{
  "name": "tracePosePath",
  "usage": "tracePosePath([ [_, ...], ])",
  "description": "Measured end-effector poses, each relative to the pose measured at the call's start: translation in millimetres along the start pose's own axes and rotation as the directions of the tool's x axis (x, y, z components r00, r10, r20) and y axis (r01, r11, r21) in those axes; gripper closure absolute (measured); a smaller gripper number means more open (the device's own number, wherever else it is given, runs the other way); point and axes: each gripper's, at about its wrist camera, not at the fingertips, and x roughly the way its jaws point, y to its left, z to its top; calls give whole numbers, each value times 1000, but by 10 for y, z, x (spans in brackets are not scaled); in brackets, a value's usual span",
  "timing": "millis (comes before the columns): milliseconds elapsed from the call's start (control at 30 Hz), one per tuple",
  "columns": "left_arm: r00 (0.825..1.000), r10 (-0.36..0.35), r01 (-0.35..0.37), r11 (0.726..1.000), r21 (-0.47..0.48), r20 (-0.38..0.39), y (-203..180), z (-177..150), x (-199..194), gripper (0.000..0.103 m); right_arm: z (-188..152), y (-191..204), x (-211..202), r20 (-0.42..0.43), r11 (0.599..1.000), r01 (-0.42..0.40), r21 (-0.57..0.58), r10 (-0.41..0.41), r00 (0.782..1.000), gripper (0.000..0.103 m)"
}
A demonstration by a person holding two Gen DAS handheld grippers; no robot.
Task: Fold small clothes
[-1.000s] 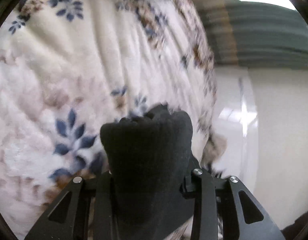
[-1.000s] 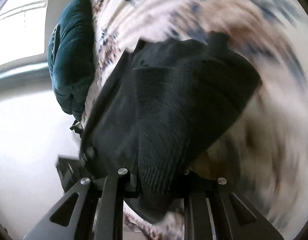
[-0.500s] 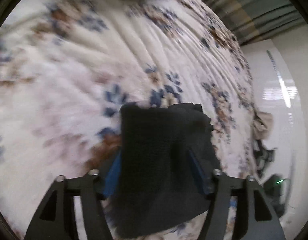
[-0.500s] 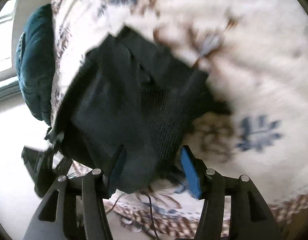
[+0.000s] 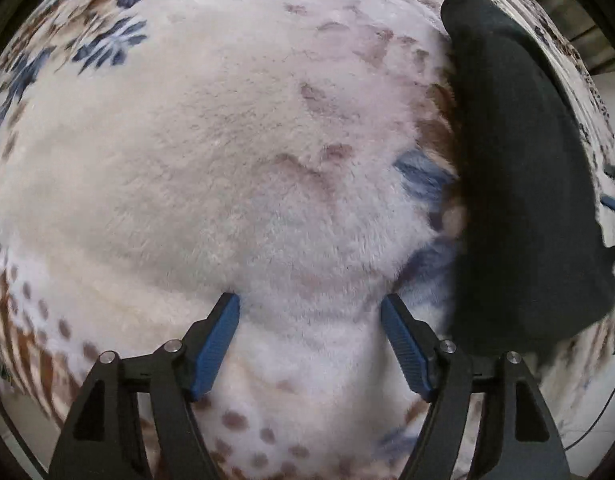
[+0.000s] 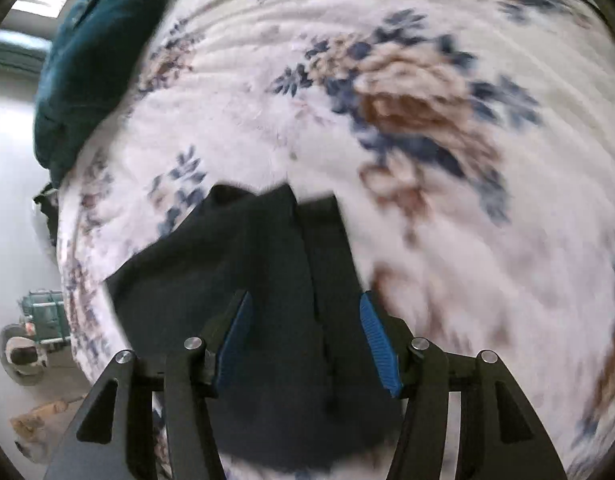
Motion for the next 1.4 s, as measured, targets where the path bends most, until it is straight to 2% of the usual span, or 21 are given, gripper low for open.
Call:
tracePosePath([
  [33, 1000, -22, 22, 1000, 0, -6, -19, 18, 39, 1, 152, 9, 201, -33, 1000, 10, -2, -10, 999, 45],
  [67, 999, -38, 38, 999, 8, -18, -59, 41, 92, 0, 247, 16, 343, -48, 1000, 21, 3, -21, 999, 45],
  [100, 999, -2, 3, 1000, 18, -32, -105, 57, 145, 0, 307, 21, 465, -75, 1000, 23, 0, -23, 997, 45],
  [133, 998, 37, -35, 999, 30, -46, -159, 79, 196, 0, 355, 26, 571, -99, 1000, 15, 5, -14, 995, 55],
  [167, 996, 67, -65, 997, 29, -55, -201, 94, 222, 0, 373, 35, 613, -97, 1000, 13, 12, -11, 995, 71],
  [233, 993, 99, -99, 995, 9, -67, -230, 123, 262, 0, 369, 122, 602, -75, 999, 26, -45, -30, 997, 93],
  [300, 991, 96, -98, 995, -13, -90, -220, 170, 282, 0, 344, 184, 504, -39, 995, 47, -83, -50, 998, 95],
  [400, 995, 41, -51, 994, -100, -95, -139, 243, 146, 0, 344, 195, 281, 24, 995, 47, -91, -45, 999, 97],
  [533, 999, -42, 44, 980, -194, 15, -63, 432, -339, 1, 435, 194, 6, 114, 994, 72, -80, -63, 991, 99],
  [633, 991, -105, 119, 977, -179, 88, -185, 843, -499, 1, 565, 140, 48, 118, 993, 106, -55, -99, 988, 99],
  [733, 983, -146, 159, 980, -123, 110, -418, 1368, -313, 1, 621, 164, 309, 75, 986, 153, -71, -148, 986, 99],
  [800, 985, -146, 153, 985, -79, 91, -665, 1660, -97, 1, 629, 191, 471, 39, 982, 169, -85, -166, 985, 99],
  [867, 983, -173, 175, 984, -33, 61, -892, 1914, 147, 20, 648, 223, 484, 49, 981, 165, -102, -161, 986, 99],
  [900, 983, -171, 172, 985, -16, 67, -940, 1980, 165, 48, 650, 230, 468, 54, 981, 164, -105, -159, 986, 98],
  [933, 977, -202, 203, 979, -2, 71, -985, 2039, 149, 82, 645, 232, 438, 58, 982, 157, -109, -151, 987, 99],
  [1067, 971, -213, 219, 974, -53, 113, -938, 2074, -19, 90, 614, 243, 283, 102, 980, 155, -126, -143, 984, 99],
  [1167, 975, -208, 214, 974, -74, 83, -880, 2079, 108, 90, 655, 229, 162, 149, 981, 162, -109, -145, 978, 99],
  [1233, 979, -189, 193, 980, -43, 79, -895, 2060, 79, 86, 714, 215, 246, 150, 971, 211, -112, -193, 970, 102],
  [1267, 979, -186, 189, 982, -28, 78, -900, 2040, 29, 86, 763, 216, 349, 123, 966, 221, -131, -205, 971, 102],
  [1333, 979, -184, 186, 983, -12, 86, -901, 1969, -109, 79, 832, 151, 497, 0, 986, 143, -90, -144, 990, 101],
  [1400, 979, -173, 173, 985, 7, 111, -880, 1873, -297, 75, 835, 50, 324, 1, 996, 75, -46, -75, 997, 100],
])
